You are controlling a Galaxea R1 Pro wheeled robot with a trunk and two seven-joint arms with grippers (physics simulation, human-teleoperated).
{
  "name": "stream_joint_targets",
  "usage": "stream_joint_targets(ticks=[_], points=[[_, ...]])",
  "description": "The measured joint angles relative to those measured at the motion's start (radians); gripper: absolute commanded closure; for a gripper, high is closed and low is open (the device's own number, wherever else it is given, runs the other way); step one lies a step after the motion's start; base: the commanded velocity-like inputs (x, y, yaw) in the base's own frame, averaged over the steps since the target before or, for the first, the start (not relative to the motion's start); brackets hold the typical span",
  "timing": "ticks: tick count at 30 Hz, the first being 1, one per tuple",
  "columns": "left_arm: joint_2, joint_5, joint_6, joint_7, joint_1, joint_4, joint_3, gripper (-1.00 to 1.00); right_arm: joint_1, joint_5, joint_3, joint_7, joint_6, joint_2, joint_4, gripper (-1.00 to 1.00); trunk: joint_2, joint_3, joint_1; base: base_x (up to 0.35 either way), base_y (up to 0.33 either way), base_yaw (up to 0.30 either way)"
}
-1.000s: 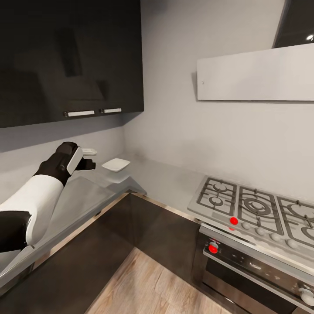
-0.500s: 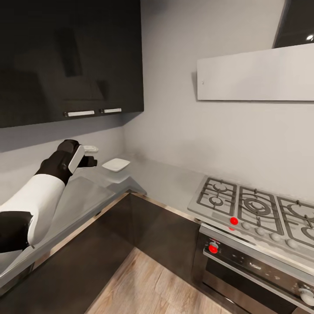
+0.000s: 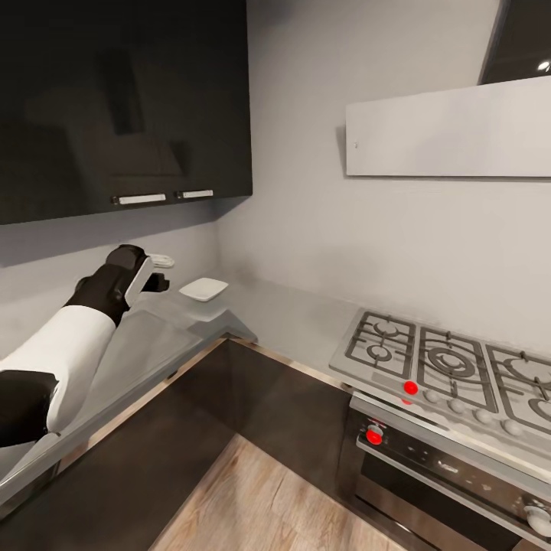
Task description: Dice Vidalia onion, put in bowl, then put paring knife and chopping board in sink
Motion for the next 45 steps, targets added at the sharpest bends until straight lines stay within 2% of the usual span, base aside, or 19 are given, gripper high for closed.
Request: stream_joint_targets(ticks=[3,6,9,11,12,13,14,15,18,22,25,29,31,34,35,39,45], points=[[0.003,-0.001,-0.005,0.000,0.000,0.010,-0.005,-1.00,0.000,0.001,0.001,0.000,0.000,0.000,0.000,-1.00,0.000,0.000,0.000,0.000,0.000,0.000],[0.003,-0.001,-0.023,0.000,0.000,0.071,-0.019,-1.00,0.000,0.001,0.001,0.000,0.000,0.000,0.000,-1.00,0.000,0.000,0.000,0.000,0.000,0.000],[-0.011,0.001,-0.122,0.000,0.000,0.197,-0.030,-1.00,0.000,0.001,0.001,0.000,0.000,0.000,0.000,-1.00,0.000,0.000,0.000,0.000,0.000,0.000],[-0.028,0.000,-0.207,0.000,0.000,0.317,-0.033,-1.00,0.000,0.001,0.001,0.000,0.000,0.000,0.000,-1.00,0.000,0.000,0.000,0.000,0.000,0.000],[-0.031,-0.001,-0.227,0.000,0.000,0.353,-0.034,-1.00,0.000,0.001,0.001,0.000,0.000,0.000,0.000,-1.00,0.000,0.000,0.000,0.000,0.000,0.000],[-0.037,-0.001,-0.266,0.000,-0.001,0.418,-0.035,-1.00,0.000,0.001,0.001,0.000,0.000,0.000,0.000,-1.00,0.000,0.000,0.000,0.000,0.000,0.000],[-0.054,0.001,-0.348,0.001,-0.002,0.530,-0.032,-1.00,0.000,0.001,0.001,0.000,0.000,0.000,0.000,-1.00,0.000,0.000,0.000,0.000,0.000,0.000],[-0.063,-0.001,-0.393,0.002,-0.004,0.589,-0.033,-1.00,0.000,0.001,0.001,0.000,0.000,0.000,0.000,-1.00,0.000,0.000,0.000,0.000,0.000,0.000],[-0.074,-0.001,-0.456,0.002,-0.009,0.653,-0.034,-1.00,0.000,0.001,0.001,0.000,0.000,0.000,0.000,-1.00,0.000,0.000,0.000,0.000,0.000,0.000],[-0.079,-0.001,-0.494,-0.023,-0.015,0.688,-0.034,-1.00,0.000,0.001,0.001,0.000,0.000,0.000,0.000,-1.00,0.000,0.000,0.000,0.000,0.000,0.000],[-0.081,-0.002,-0.503,-0.100,-0.018,0.680,-0.034,-1.00,0.000,0.001,0.001,0.000,0.000,0.000,0.000,-1.00,0.000,0.000,0.000,0.000,0.000,0.000],[-0.085,-0.004,-0.496,-0.123,-0.019,0.618,-0.036,-1.00,0.000,0.001,0.001,0.000,0.000,0.000,0.000,-1.00,0.000,0.000,0.000,0.000,0.000,0.000],[-0.085,-0.004,-0.448,-0.127,-0.019,0.531,-0.037,-1.00,0.000,0.001,0.001,0.000,0.000,0.000,0.000,-1.00,0.000,0.000,0.000,0.000,0.000,0.000],[-0.077,-0.004,-0.308,-0.128,-0.019,0.360,-0.037,-1.00,0.000,0.001,0.001,0.000,0.000,0.000,0.000,-1.00,0.000,0.000,0.000,0.000,0.000,0.000],[-0.064,-0.006,-0.242,-0.128,-0.019,0.274,-0.036,-1.00,0.000,0.001,0.001,0.000,0.000,0.000,0.000,-1.00,0.000,0.000,0.000,0.000,0.000,0.000],[-0.053,-0.004,-0.214,-0.132,-0.019,0.215,-0.035,-1.00,0.000,0.001,0.001,0.000,0.000,0.000,0.000,-1.00,0.000,0.000,0.000,0.000,0.000,0.000],[-0.022,-0.003,-0.198,-0.135,-0.019,0.126,-0.034,-1.00,0.000,0.001,0.001,0.000,0.000,0.000,0.000,-1.00,0.000,0.000,0.000,0.000,0.000,0.000]])
